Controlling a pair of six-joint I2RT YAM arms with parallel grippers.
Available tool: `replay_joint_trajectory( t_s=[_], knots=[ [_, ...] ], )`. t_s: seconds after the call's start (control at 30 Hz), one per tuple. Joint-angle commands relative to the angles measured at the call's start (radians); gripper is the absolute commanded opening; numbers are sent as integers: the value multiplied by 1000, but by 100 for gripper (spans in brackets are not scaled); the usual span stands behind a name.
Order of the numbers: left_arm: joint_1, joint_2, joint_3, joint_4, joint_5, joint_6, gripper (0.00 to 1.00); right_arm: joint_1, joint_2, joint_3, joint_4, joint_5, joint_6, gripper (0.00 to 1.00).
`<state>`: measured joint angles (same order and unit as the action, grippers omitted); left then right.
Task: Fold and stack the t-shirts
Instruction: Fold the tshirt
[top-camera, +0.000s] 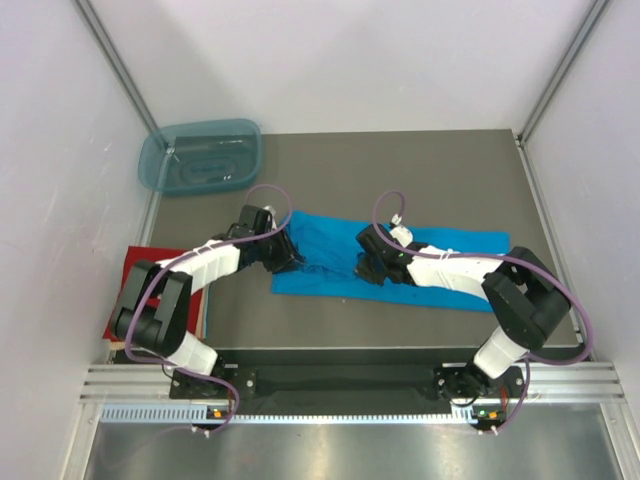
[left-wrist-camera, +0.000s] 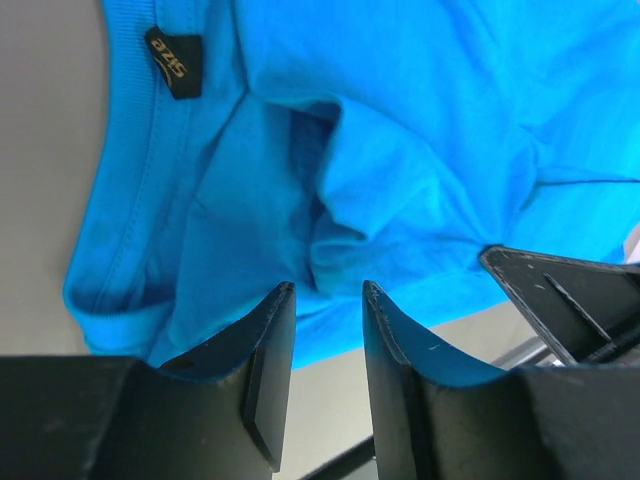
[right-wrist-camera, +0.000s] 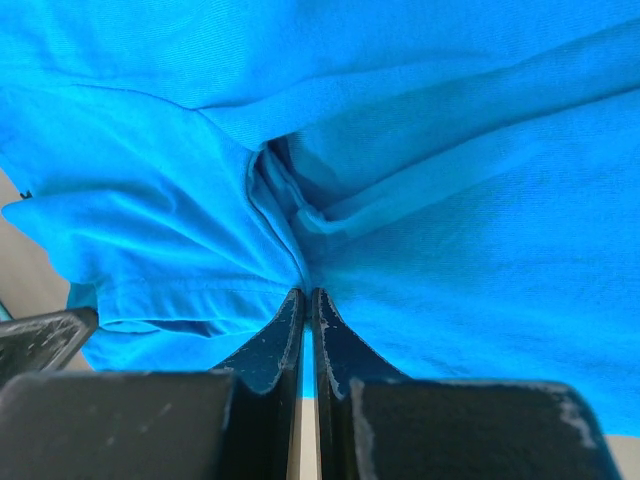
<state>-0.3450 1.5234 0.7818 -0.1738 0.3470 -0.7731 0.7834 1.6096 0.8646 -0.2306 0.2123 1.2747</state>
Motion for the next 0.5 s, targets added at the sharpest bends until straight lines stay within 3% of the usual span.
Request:
replay_joint_trajectory(
  t_s=[0.0, 0.3, 0.37, 0.47],
  knots=[
    [6, 29, 16, 74, 9, 25, 38, 2, -37, 13, 19, 15, -15, 0],
    [6, 83, 13, 145, 32, 12, 37, 2, -30, 19, 20, 12, -18, 0],
    [6, 84, 17, 148, 33, 9, 34, 2, -30, 20, 20, 12, -21, 0],
    [6, 81, 30, 142, 33, 6, 22, 4, -33, 20, 27, 9, -28, 0]
  ],
)
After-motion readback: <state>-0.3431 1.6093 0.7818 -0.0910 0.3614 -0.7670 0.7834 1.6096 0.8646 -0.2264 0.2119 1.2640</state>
